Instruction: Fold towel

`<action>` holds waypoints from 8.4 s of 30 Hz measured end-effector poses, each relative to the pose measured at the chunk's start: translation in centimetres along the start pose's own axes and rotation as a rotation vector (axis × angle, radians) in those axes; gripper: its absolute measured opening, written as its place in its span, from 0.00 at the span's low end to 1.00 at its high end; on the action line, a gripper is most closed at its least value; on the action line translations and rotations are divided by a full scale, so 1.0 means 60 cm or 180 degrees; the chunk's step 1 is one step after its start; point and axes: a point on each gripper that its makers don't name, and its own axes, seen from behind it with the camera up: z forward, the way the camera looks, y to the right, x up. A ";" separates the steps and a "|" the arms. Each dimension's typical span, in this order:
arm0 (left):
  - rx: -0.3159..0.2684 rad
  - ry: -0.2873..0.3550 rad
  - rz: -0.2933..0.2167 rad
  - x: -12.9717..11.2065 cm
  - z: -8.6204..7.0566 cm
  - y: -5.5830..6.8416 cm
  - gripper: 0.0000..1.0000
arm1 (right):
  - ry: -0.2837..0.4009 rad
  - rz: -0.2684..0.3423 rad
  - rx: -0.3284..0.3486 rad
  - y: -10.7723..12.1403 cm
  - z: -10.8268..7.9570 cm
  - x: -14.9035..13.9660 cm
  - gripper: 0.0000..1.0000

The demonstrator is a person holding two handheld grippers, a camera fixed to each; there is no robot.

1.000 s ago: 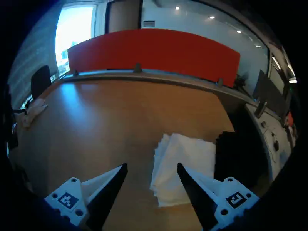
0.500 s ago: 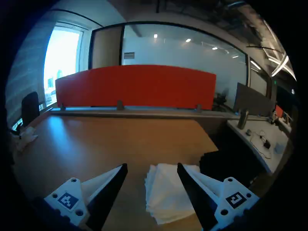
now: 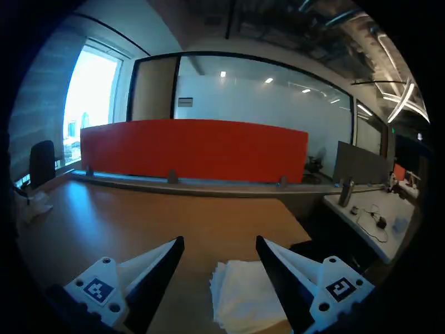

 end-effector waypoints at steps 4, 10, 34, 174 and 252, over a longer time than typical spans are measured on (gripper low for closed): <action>0.0060 0.0332 -0.0051 0.046 -0.008 -0.009 0.93 | -0.0005 0.0007 -0.0009 0.000 -0.001 -0.002 1.00; 0.0143 0.0627 -0.0078 0.090 -0.015 -0.021 0.93 | 0.0010 -0.0018 -0.0030 0.000 -0.006 0.004 1.00; 0.0169 0.0760 -0.0091 0.111 -0.022 -0.043 0.93 | 0.0390 -0.0130 -0.0050 -0.060 -0.019 0.107 1.00; 0.0282 0.1457 -0.0114 -0.043 0.110 -0.081 0.93 | 0.0649 0.0103 0.0142 -0.296 -0.040 0.072 1.00; 0.0279 0.1457 -0.0116 -0.045 0.110 -0.077 0.93 | 0.0858 0.0482 0.0136 -0.220 0.055 -0.108 0.99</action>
